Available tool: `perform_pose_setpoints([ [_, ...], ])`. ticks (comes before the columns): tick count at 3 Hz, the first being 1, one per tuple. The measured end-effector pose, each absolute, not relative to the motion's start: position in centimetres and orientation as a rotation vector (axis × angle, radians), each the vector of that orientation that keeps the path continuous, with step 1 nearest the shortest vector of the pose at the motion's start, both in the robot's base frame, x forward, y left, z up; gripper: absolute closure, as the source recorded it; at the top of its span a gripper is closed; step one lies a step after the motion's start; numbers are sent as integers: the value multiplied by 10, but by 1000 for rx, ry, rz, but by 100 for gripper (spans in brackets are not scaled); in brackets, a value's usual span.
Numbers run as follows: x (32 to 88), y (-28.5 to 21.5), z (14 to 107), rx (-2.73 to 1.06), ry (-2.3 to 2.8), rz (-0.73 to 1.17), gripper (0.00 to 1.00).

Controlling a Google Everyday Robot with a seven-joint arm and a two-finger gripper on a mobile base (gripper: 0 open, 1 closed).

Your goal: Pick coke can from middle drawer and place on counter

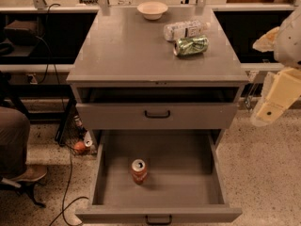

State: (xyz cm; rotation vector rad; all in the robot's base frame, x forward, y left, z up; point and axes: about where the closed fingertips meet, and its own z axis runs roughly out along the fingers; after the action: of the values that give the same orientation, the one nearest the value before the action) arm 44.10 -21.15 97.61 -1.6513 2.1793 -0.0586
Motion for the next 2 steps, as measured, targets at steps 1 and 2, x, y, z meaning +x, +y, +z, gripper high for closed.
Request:
perform_pose_setpoints([
  [1, 452, -209, 918, -1574, 2150, 165, 0],
  [2, 463, -181, 856, -1479, 2070, 450, 0],
])
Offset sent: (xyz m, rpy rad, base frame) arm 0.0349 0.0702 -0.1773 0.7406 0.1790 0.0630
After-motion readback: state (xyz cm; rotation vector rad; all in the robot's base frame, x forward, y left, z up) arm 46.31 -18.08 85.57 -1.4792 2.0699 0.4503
